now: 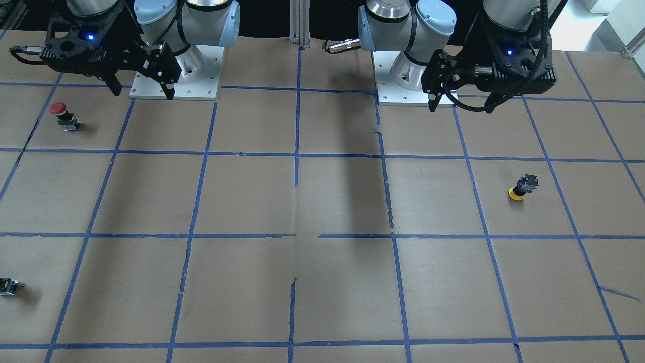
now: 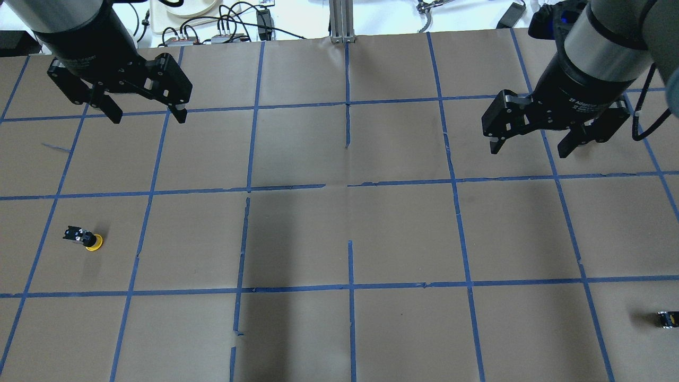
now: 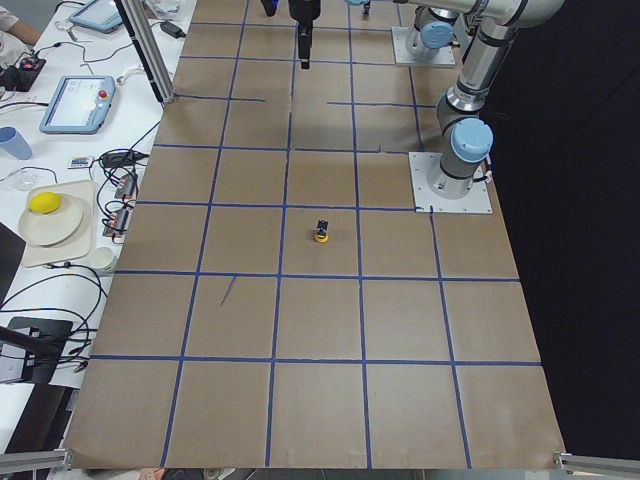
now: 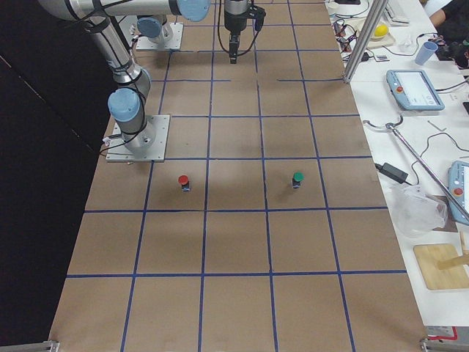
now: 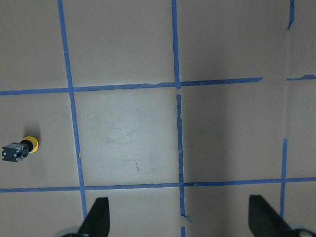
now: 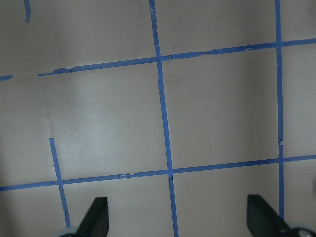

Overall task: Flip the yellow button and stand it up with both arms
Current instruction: 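Move the left gripper down toward the yellow-capped button lying on its side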

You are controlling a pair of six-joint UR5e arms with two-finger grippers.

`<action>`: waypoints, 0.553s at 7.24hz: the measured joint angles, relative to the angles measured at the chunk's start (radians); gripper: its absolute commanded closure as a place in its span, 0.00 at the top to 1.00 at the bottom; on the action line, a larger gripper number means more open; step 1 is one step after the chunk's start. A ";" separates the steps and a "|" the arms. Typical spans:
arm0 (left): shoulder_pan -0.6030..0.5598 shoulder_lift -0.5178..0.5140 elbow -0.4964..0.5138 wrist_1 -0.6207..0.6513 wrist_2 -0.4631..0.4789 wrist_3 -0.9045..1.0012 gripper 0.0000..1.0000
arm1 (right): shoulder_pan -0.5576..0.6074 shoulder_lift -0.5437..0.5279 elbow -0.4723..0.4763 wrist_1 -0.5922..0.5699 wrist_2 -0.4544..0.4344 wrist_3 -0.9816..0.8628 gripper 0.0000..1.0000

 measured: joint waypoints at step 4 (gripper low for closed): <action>0.270 0.000 -0.123 0.045 0.009 0.146 1.00 | 0.000 0.000 0.000 -0.001 0.000 0.001 1.00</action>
